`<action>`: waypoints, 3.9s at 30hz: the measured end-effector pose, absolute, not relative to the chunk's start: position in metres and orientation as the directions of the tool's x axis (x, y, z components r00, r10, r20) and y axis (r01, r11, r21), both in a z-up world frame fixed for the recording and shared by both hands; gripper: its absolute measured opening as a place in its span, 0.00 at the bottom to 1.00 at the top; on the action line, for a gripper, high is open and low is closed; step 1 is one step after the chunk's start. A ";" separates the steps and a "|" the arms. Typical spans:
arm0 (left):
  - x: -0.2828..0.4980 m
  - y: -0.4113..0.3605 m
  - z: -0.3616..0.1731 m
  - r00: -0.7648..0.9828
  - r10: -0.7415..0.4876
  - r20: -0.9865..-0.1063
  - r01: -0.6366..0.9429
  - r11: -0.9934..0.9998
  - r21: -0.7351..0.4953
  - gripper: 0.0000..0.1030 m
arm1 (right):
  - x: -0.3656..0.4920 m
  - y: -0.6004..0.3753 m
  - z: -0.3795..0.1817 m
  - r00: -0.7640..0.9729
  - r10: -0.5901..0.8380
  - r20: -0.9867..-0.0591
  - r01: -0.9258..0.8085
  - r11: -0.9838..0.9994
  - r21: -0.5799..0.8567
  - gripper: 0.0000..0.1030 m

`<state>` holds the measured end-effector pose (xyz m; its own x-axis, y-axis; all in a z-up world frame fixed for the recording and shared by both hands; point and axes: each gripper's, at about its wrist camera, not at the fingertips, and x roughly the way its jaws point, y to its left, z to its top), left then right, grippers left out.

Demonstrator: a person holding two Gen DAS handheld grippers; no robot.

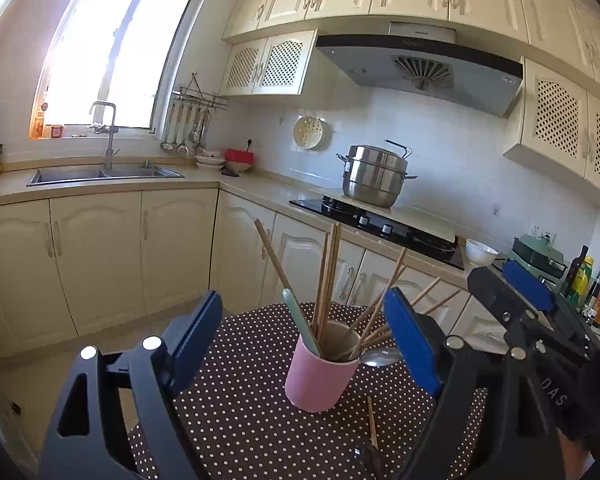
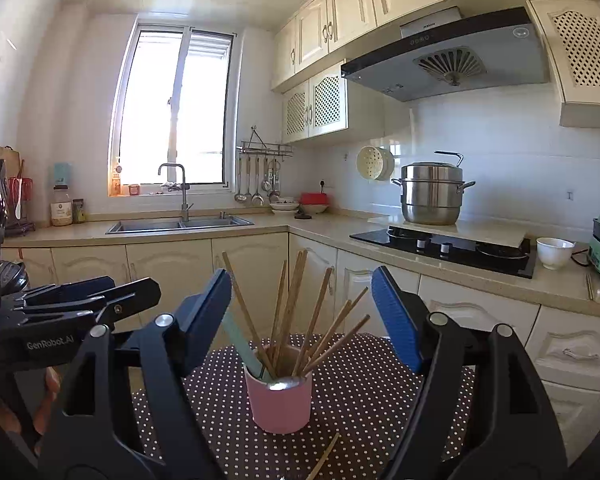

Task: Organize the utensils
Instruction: 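Lower both tools toward the black spatula and the last chopstick on the table, then close the left tool on the black spatula while the right tool closes on the chopstick, then lift the spatula and chopstick and lower both into the pink cup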

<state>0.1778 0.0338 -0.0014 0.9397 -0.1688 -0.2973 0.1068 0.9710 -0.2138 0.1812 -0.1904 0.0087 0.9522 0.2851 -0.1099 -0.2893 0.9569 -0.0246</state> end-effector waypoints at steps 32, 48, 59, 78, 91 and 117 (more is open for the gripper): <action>0.240 -0.093 -0.178 0.311 -0.284 -0.907 0.195 0.953 -0.232 0.56 | 0.184 -0.278 -0.137 0.751 0.220 -0.623 -0.185 0.975 0.121 0.71; 0.244 -0.092 -0.181 0.322 -0.329 -0.888 0.190 0.941 -0.280 0.07 | 0.192 -0.275 -0.149 0.706 0.248 -0.664 -0.197 0.969 0.153 0.71; 0.240 -0.045 -0.166 0.395 -0.324 -0.859 0.122 0.946 -0.300 0.04 | 0.223 -0.230 -0.161 0.575 0.264 -0.775 -0.228 0.961 0.158 0.71; 0.237 0.005 -0.139 0.504 -0.331 -0.798 0.110 0.941 -0.321 0.04 | 0.263 -0.202 -0.170 0.372 0.272 -0.887 -0.301 0.940 0.162 0.06; 0.202 0.017 -0.089 0.723 -0.316 -0.615 0.162 0.942 -0.294 0.04 | 0.200 -0.275 -0.111 0.669 0.481 -0.567 -0.313 0.874 0.373 0.06; 0.255 0.022 0.013 0.897 -0.271 -0.350 0.205 0.955 -0.214 0.04 | 0.244 -0.203 -0.006 0.858 0.501 0.115 -0.512 0.816 0.266 0.06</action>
